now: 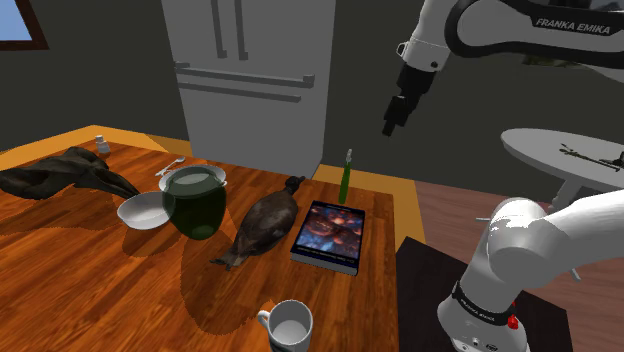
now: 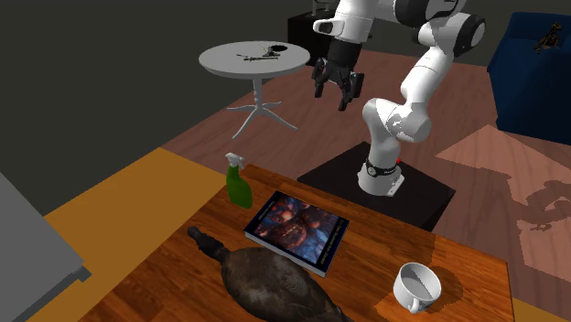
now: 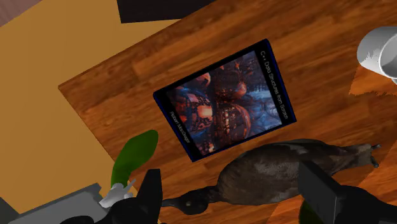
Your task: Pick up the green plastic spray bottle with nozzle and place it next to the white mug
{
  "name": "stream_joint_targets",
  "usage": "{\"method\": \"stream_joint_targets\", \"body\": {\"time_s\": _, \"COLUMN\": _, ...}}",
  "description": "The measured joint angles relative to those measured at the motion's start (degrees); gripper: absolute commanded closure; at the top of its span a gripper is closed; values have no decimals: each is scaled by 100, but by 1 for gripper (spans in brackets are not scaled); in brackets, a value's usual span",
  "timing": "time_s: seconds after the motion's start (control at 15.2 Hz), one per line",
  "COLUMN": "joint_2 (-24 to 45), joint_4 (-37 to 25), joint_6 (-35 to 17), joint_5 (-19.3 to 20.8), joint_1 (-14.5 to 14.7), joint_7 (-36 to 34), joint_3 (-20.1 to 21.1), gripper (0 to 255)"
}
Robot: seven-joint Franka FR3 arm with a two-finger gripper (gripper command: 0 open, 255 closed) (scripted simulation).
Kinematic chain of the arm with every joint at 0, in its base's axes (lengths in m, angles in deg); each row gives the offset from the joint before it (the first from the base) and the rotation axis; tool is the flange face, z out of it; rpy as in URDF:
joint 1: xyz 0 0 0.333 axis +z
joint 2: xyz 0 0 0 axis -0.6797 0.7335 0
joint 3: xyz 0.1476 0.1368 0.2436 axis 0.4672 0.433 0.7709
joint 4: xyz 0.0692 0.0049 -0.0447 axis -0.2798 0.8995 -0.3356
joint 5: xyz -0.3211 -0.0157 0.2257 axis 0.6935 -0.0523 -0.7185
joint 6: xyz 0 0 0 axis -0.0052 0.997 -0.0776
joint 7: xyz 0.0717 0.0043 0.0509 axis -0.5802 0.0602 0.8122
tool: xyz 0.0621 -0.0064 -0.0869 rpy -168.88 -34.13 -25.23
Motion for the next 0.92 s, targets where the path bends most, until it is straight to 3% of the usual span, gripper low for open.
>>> {"method": "stream_joint_targets", "body": {"time_s": 0.26, "joint_2": 74, "joint_4": 335, "joint_6": -503, "joint_5": 47, "joint_1": -161, "joint_7": -419, "joint_3": 128, "gripper": 0}}
{"method": "stream_joint_targets", "body": {"time_s": 0.92, "joint_2": 1122, "joint_4": 1377, "joint_6": -2954, "joint_5": 463, "joint_1": -1055, "joint_7": -2768, "joint_3": 918, "gripper": 0}}
